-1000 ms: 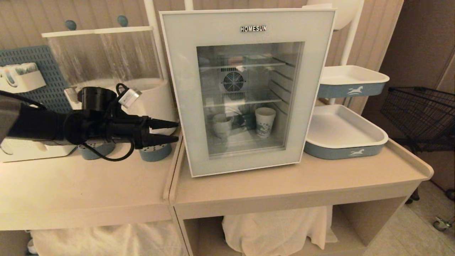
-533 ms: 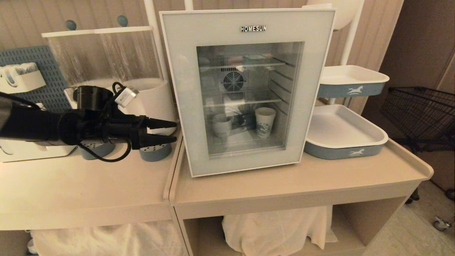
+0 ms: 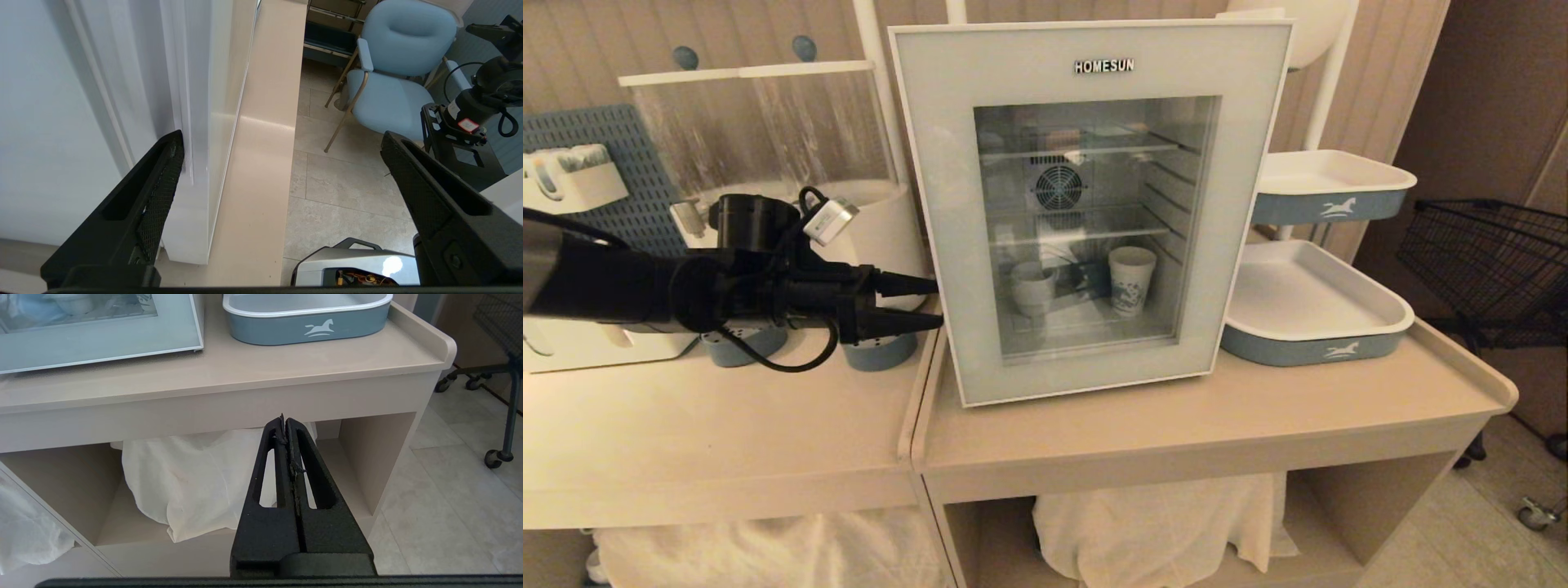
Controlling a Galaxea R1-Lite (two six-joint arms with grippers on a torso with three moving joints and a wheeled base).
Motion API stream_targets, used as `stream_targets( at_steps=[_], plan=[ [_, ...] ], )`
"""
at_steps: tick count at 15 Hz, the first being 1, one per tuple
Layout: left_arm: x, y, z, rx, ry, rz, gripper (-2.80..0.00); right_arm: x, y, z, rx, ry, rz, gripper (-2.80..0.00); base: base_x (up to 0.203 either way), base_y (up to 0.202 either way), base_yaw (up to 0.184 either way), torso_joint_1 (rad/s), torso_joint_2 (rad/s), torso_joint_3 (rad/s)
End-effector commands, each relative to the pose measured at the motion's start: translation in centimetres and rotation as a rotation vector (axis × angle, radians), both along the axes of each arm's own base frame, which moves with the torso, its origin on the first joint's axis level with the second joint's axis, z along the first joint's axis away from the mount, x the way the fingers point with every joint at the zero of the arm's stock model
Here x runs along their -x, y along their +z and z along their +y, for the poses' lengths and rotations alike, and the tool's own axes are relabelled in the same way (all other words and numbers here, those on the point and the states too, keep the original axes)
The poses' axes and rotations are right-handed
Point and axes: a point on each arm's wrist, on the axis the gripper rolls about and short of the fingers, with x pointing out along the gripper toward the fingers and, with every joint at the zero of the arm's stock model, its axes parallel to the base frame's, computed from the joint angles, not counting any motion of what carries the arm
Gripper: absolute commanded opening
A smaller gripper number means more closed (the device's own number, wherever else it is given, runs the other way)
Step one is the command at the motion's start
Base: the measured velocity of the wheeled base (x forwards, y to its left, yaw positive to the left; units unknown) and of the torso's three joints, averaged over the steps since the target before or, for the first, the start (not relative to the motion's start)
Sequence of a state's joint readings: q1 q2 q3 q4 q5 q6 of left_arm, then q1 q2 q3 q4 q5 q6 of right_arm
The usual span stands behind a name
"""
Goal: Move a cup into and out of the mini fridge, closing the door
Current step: Open the freezer door
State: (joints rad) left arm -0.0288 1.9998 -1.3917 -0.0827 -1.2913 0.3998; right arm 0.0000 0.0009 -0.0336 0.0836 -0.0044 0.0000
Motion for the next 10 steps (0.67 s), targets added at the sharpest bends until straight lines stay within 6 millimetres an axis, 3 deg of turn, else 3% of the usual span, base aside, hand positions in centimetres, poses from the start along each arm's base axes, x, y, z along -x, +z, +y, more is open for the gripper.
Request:
stream_targets(
  at_steps=[1,6,10],
  plan=[
    [0.0,0.0,-0.6,0.004,-0.021,0.000,0.00,0.0,0.0,0.0,0.000,0.000,0.001,-2.80,0.000,0.000,0.000,0.000,0.00,0.000],
    [-0.4,0.3,-2.0,0.015,-0.051,0.027,0.00,0.0,0.0,0.0,-0.002,0.000,0.001,-2.80,0.000,0.000,0.000,0.000,0.00,0.000],
    [0.6,1.0,-2.6,0.019,-0.070,0.038,0.00,0.0,0.0,0.0,0.000,0.000,0.001,-2.80,0.000,0.000,0.000,0.000,0.00,0.000]
  ],
)
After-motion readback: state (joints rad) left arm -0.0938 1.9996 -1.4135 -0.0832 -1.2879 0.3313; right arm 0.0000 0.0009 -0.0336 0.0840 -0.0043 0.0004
